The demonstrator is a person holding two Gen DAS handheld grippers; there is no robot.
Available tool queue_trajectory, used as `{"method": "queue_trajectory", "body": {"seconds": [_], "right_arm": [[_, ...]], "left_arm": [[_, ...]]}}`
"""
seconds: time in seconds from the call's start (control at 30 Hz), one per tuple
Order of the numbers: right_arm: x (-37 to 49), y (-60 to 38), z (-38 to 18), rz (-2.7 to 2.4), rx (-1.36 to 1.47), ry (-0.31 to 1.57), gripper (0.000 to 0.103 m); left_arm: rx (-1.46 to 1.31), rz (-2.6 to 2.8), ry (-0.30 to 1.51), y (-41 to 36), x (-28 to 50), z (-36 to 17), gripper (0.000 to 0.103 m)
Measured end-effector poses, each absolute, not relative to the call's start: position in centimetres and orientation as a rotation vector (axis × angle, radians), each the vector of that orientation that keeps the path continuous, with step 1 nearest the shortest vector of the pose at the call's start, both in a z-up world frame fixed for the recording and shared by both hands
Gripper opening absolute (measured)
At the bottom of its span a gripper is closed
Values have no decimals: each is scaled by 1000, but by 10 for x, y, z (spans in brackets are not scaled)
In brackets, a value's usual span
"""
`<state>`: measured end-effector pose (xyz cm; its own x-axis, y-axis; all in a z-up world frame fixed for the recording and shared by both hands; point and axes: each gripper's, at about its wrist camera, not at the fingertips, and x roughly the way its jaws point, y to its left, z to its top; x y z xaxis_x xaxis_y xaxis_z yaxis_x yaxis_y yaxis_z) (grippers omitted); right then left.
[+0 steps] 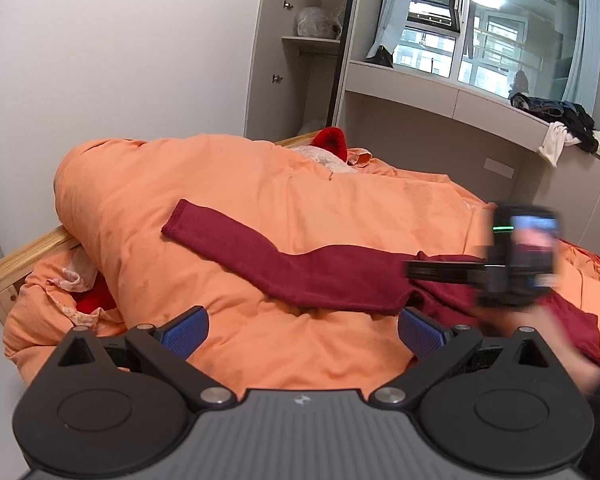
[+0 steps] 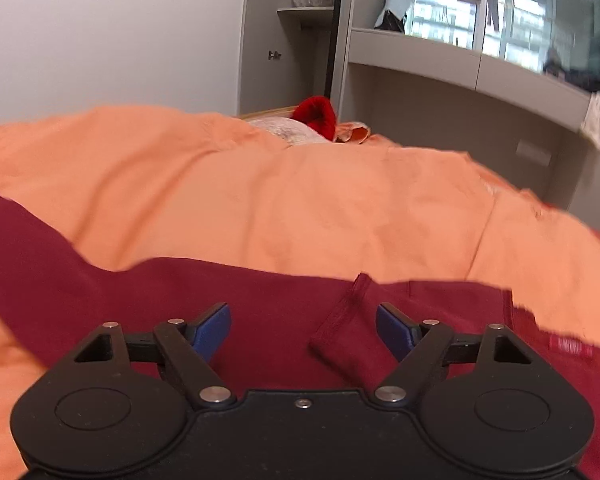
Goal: Fold small clothes
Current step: 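Carry the sleeve with the right tool across the shirt body and release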
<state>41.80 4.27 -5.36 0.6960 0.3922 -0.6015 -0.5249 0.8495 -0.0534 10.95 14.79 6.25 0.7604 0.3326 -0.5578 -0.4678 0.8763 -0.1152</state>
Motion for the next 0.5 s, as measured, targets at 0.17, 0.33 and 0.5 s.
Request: {"method": "queue_trajectory", "body": {"seconds": [0.17,0.33,0.5], "right_arm": [[373,-55,-10,467,-274,589,79],[336,-185,0,272,-388,525,74],[321,-248,-33,114,-455,586,56]], "left_arm": [[-184,452,553,141,108,62,103],[-179,428,554,132,110,63,103],[-206,415,567,129,119,61,103]]}}
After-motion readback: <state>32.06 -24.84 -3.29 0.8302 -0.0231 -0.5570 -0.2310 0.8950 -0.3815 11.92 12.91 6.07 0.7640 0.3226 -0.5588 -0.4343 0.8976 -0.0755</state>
